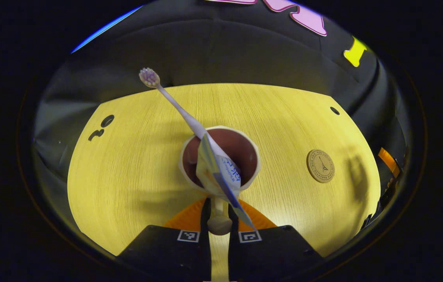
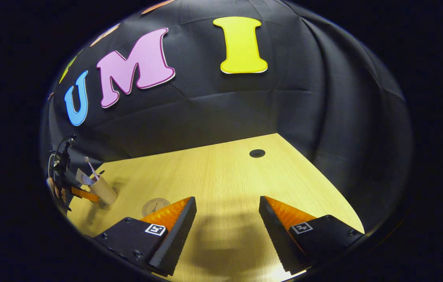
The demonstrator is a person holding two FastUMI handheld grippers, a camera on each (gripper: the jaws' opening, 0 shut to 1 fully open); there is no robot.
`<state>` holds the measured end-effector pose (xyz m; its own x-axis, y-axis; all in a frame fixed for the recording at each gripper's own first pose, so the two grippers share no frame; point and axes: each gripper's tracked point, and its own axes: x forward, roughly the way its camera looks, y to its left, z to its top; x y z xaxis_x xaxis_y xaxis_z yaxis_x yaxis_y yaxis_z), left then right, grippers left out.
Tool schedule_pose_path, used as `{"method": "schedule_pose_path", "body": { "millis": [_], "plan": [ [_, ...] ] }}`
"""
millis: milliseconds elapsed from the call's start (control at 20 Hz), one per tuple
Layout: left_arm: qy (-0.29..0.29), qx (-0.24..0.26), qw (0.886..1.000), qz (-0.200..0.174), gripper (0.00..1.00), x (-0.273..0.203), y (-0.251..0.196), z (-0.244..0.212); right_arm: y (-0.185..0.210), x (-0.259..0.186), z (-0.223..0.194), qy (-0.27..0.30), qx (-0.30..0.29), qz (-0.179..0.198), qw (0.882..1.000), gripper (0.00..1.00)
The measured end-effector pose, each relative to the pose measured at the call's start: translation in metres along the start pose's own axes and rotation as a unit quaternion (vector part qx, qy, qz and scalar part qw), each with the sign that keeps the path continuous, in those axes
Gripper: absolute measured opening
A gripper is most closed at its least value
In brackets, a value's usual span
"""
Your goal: Put the toothbrush and toothpaste on the desktop into the cup, then pick up the cup and place it on the coaster on the desktop.
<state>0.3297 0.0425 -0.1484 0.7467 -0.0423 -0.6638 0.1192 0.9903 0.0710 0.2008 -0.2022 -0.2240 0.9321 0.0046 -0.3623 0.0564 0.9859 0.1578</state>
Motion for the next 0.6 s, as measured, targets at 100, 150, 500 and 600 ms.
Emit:
{"method": "schedule_pose_path", "body": {
  "millis": [100, 150, 500, 600],
  "plan": [
    [-0.003, -0.003, 1.000, 0.000, 0.21, 0.000, 0.000, 0.001, 0.001, -0.008, 0.006, -0.003, -0.006, 0.000, 1.000, 0.99],
    [-0.006, -0.002, 1.000, -0.001, 0.21, -0.001, -0.001, 0.001, 0.001, -0.012, 0.009, -0.006, -0.008, 0.001, 1.000, 0.99],
    [-0.040, 0.036, 0.998, -0.027, 0.21, -0.028, -0.038, 0.028, -0.001, -0.034, 0.016, -0.012, -0.004, -0.001, 1.000, 0.99],
    [-0.046, 0.051, 0.997, -0.040, 0.21, -0.029, -0.057, 0.037, 0.001, -0.039, 0.015, -0.014, 0.000, 0.000, 1.000, 0.99]
  ]
}}
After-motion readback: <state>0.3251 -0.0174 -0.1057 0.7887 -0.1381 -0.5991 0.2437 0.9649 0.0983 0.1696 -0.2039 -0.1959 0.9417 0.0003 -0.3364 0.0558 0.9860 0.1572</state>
